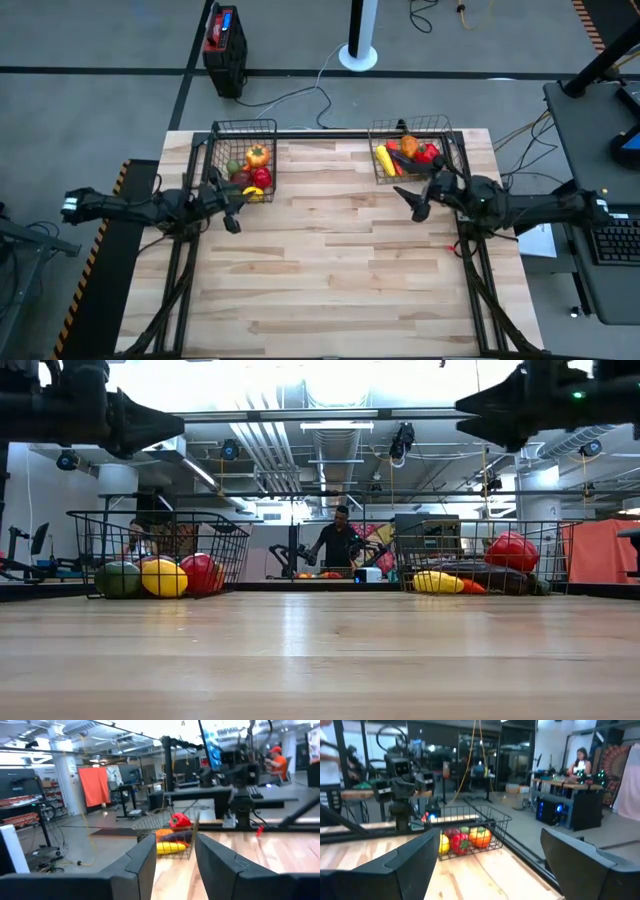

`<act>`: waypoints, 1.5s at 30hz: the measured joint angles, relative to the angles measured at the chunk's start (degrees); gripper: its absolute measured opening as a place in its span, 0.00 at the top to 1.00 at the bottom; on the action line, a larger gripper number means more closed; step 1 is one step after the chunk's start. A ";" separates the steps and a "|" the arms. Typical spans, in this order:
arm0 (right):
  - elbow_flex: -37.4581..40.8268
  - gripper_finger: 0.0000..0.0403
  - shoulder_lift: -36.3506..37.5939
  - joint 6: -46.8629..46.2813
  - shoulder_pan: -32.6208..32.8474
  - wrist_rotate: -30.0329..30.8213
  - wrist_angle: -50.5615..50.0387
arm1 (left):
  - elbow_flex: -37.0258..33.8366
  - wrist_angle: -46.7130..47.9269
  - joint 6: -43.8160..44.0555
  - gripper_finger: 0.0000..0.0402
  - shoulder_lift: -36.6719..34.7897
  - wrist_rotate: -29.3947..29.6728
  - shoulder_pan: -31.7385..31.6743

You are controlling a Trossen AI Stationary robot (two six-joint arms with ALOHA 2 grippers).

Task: Sort produce into baskets
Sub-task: Return to Home Position

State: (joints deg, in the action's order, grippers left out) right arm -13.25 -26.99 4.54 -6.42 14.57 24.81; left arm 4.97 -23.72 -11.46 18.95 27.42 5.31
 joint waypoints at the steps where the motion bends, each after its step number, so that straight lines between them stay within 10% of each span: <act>1: 1.14 0.17 1.88 -0.05 0.00 0.02 0.01 | 0.00 0.25 0.00 0.71 -0.90 -0.04 -0.36; 14: 7.20 0.17 26.82 -0.29 0.00 0.03 -15.20 | 4.33 19.13 -1.00 0.71 -18.94 -2.56 -0.49; 45: 12.54 0.26 23.83 -3.59 0.02 -4.07 -12.39 | -3.72 19.09 7.54 0.71 -15.64 1.01 -0.49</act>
State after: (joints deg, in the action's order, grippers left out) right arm -0.71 -3.16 0.95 -6.39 10.50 12.41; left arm 1.26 -4.62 -3.92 3.31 28.42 4.82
